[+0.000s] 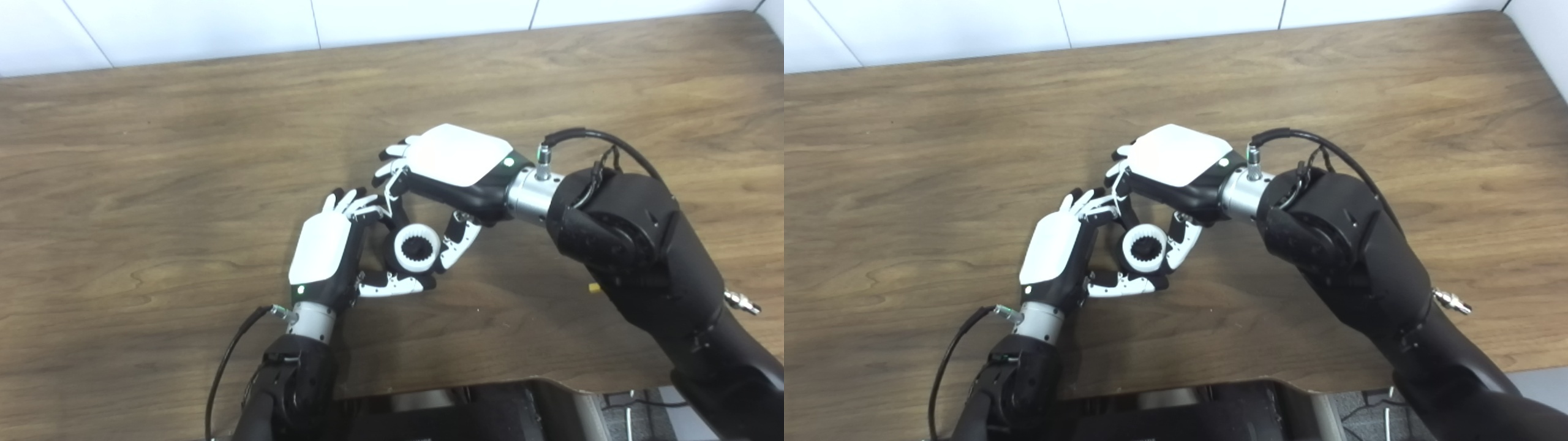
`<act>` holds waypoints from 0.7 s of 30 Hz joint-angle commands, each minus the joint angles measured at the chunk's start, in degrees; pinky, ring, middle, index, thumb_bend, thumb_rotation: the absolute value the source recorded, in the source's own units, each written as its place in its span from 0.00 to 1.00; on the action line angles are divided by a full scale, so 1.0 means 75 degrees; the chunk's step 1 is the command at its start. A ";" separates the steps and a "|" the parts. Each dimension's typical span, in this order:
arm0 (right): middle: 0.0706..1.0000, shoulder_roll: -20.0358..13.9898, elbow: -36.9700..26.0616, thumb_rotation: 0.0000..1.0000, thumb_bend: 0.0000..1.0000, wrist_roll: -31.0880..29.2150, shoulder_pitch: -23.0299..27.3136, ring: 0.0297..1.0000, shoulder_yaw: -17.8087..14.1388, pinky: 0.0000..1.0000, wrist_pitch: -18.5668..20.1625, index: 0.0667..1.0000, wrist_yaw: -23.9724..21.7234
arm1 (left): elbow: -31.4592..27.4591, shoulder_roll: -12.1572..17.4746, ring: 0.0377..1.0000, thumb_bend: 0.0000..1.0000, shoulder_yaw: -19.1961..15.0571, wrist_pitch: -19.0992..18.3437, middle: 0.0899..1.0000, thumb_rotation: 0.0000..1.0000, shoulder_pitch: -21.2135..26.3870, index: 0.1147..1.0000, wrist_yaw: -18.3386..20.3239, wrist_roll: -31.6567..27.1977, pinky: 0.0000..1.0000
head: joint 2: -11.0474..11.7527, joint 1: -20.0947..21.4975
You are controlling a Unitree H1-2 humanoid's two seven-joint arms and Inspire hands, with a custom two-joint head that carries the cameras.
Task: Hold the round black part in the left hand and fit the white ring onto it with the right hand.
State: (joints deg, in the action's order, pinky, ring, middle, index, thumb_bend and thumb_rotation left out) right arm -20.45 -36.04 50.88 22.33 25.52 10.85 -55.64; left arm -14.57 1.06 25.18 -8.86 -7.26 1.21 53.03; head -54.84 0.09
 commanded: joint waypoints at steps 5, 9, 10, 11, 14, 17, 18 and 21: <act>0.85 0.0132 0.0054 0.14 0.53 0.0099 0.0156 0.95 -0.0129 0.96 -0.0250 0.45 0.0268 | -0.0232 -0.0123 0.92 0.51 0.0066 0.0039 0.80 0.05 0.0127 0.42 -0.0059 0.0091 0.99 | 0.0006 -0.0009; 0.84 0.0181 0.0138 0.14 0.53 0.0148 0.0131 0.95 -0.0165 0.96 -0.0299 0.45 0.0385 | -0.0266 -0.0133 0.92 0.51 0.0079 -0.0004 0.80 0.05 0.0115 0.42 -0.0023 0.0112 1.00 | 0.0006 -0.0009; 0.84 0.0180 0.0157 0.14 0.53 0.0177 0.0133 0.95 -0.0160 0.96 -0.0310 0.45 0.0389 | -0.0274 -0.0134 0.92 0.51 0.0081 -0.0014 0.80 0.05 0.0109 0.42 -0.0022 0.0115 1.00 | 0.0019 -0.0003; 0.84 0.0183 0.0181 0.14 0.53 0.0203 0.0133 0.95 -0.0161 0.96 -0.0325 0.45 0.0405 | -0.0273 -0.0130 0.92 0.51 0.0085 -0.0005 0.80 0.05 0.0107 0.42 -0.0038 0.0112 1.00 | 0.0019 -0.0003; 0.84 0.0196 0.0244 0.14 0.53 0.0244 0.0139 0.95 -0.0195 0.96 -0.0372 0.45 0.0440 | -0.0303 -0.0119 0.92 0.51 0.0097 -0.0015 0.80 0.05 0.0092 0.42 -0.0036 0.0115 1.00 | 0.0025 0.0015; 0.84 0.0196 0.0303 0.14 0.53 0.0288 0.0146 0.95 -0.0224 0.96 -0.0461 0.45 0.0472 | -0.0322 -0.0093 0.92 0.51 0.0105 -0.0016 0.80 0.05 0.0086 0.42 -0.0021 0.0129 1.00 | 0.0029 0.0046; 0.84 0.0191 0.0319 0.14 0.53 0.0303 0.0150 0.94 -0.0228 0.95 -0.0492 0.45 0.0480 | -0.0328 -0.0088 0.92 0.51 0.0108 -0.0037 0.80 0.05 0.0087 0.42 0.0002 0.0145 1.00 | 0.0029 0.0046; 0.84 0.0187 0.0360 0.14 0.53 0.0322 0.0155 0.95 -0.0251 0.95 -0.0523 0.45 0.0491 | -0.0339 -0.0078 0.92 0.51 0.0119 -0.0055 0.80 0.06 0.0087 0.42 0.0015 0.0160 1.00 | 0.0029 0.0046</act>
State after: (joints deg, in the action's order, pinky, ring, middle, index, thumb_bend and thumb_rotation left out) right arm -19.25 -33.06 53.07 22.09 24.55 8.24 -53.74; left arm -14.70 0.90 25.78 -9.79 -7.26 1.27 53.56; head -54.58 0.35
